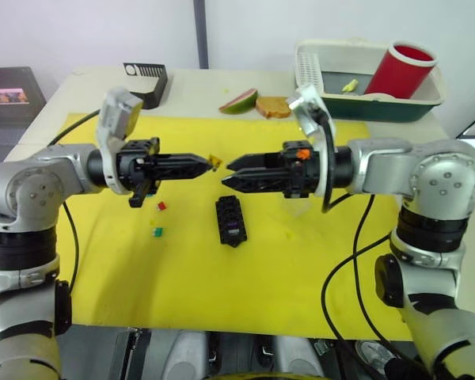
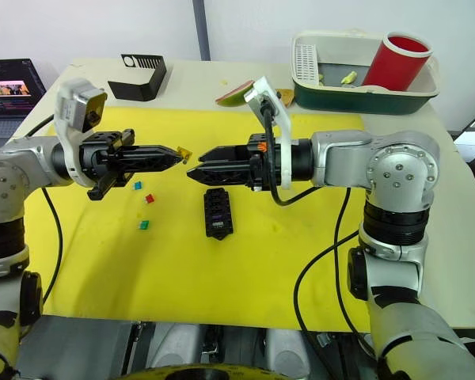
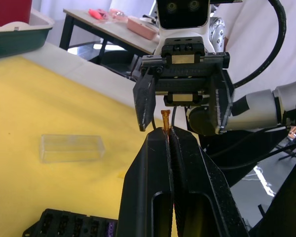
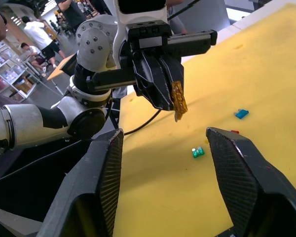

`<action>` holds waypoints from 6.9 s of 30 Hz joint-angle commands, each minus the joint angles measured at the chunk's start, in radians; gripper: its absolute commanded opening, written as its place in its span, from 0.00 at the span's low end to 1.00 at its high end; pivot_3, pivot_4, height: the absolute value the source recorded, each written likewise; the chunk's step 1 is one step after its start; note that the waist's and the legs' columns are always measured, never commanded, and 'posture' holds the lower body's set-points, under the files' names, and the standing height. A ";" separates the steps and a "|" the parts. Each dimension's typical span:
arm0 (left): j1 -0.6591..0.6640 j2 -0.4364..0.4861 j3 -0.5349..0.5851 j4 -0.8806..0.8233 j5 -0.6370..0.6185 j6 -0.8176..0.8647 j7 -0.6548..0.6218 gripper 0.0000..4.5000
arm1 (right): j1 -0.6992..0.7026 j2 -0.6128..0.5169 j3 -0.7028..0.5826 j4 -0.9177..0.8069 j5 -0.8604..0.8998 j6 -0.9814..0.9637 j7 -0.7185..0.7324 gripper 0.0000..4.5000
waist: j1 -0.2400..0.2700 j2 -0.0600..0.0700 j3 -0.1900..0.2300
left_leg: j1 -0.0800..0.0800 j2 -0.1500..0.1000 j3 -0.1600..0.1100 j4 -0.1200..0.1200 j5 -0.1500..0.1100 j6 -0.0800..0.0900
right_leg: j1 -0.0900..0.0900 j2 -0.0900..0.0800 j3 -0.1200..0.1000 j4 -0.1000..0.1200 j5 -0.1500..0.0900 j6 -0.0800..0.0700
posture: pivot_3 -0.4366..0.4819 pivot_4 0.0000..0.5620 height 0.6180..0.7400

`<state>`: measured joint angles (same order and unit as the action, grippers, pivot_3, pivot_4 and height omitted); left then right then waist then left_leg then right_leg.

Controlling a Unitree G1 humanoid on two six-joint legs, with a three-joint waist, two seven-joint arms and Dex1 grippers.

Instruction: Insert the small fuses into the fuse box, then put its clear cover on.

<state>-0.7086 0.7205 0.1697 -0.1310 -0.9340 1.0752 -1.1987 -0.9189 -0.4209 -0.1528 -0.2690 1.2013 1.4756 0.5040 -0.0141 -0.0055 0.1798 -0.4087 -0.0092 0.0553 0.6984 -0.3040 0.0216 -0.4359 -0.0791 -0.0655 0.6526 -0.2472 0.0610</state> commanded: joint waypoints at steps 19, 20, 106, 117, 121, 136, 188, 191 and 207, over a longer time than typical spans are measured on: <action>0.026 0.019 -0.009 -0.024 -0.018 -0.043 -0.010 0.00 | -0.046 0.008 0.011 0.004 0.057 -0.040 -0.042 0.10 | 0.000 0.000 0.000 | 0.000 0.000 0.000 0.000 -0.002 0.004 | 0.001 0.001 0.000 -0.001 0.000 0.000 | 0.48 0.27 1.00; 0.026 0.020 -0.010 -0.024 -0.018 -0.043 -0.009 0.00 | -0.046 0.008 0.013 0.003 0.057 -0.041 -0.043 0.10 | 0.000 0.000 0.000 | 0.000 0.000 0.000 0.000 -0.002 0.004 | 0.001 0.001 0.000 -0.001 0.000 0.000 | 0.48 0.27 1.00; 0.225 0.051 -0.366 -0.015 0.606 -0.625 -0.033 0.99 | -0.043 -0.198 0.746 0.174 -1.076 -0.817 0.721 0.00 | 0.003 -0.001 0.001 | -0.001 0.000 0.000 0.000 -0.003 0.005 | 0.000 0.001 0.000 -0.002 0.000 0.001 | 0.48 0.27 1.00; 0.228 0.049 -0.366 -0.015 0.619 -0.630 -0.033 0.99 | -0.027 -0.183 0.789 0.202 -1.140 -0.806 0.724 0.00 | 0.002 -0.001 0.000 | 0.001 0.000 0.000 0.000 -0.003 0.005 | 0.002 0.001 0.000 -0.002 0.000 0.001 | 0.48 0.27 1.00; 0.227 0.046 -0.367 -0.014 0.622 -0.631 -0.030 0.99 | -0.030 -0.176 0.809 0.207 -1.165 -0.787 0.726 0.00 | 0.002 0.000 0.000 | 0.001 0.000 0.000 0.000 -0.003 0.005 | 0.002 0.001 0.000 -0.002 0.000 0.001 | 0.48 0.27 1.00; 0.227 0.039 -0.368 -0.007 0.634 -0.636 -0.030 0.99 | -0.023 -0.166 0.781 0.177 -1.180 -0.795 0.756 0.00 | 0.002 0.000 0.000 | 0.003 0.000 0.000 0.000 -0.003 0.005 | 0.004 0.001 0.000 -0.002 0.000 0.001 | 0.48 0.27 1.00; 0.198 0.029 -0.348 0.032 0.637 -0.643 -0.031 1.00 | 0.055 -0.136 0.616 0.178 -1.031 -0.782 0.695 0.01 | 0.002 0.000 0.000 | 0.001 0.000 -0.001 0.001 -0.003 0.005 | 0.003 0.001 -0.001 -0.002 0.000 0.001 | 0.48 0.27 1.00; 0.198 0.027 -0.350 0.032 0.638 -0.644 -0.030 1.00 | 0.063 -0.139 0.627 0.194 -1.043 -0.791 0.698 0.01 | 0.003 0.000 0.000 | 0.001 0.000 -0.001 0.001 -0.003 0.005 | 0.003 0.001 -0.001 -0.002 0.000 0.001 | 0.48 0.27 1.00; 0.198 0.024 -0.355 0.031 0.643 -0.648 -0.022 1.00 | 0.131 -0.175 0.699 0.218 -1.130 -0.876 0.718 0.01 | 0.003 0.000 0.000 | 0.003 0.000 -0.001 0.001 -0.003 0.005 | 0.005 0.001 -0.001 -0.002 0.000 0.001 | 0.48 0.27 1.00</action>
<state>-0.4918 0.7451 -0.2038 -0.0860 -0.2874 0.4437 -1.2215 -0.8204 -0.5722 0.4916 -0.0732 0.1170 0.5890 1.2079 -0.0115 -0.0060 0.1797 -0.4054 -0.0091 0.0547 0.6991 -0.3068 0.0266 -0.4309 -0.0779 -0.0661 0.6503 -0.2473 0.0616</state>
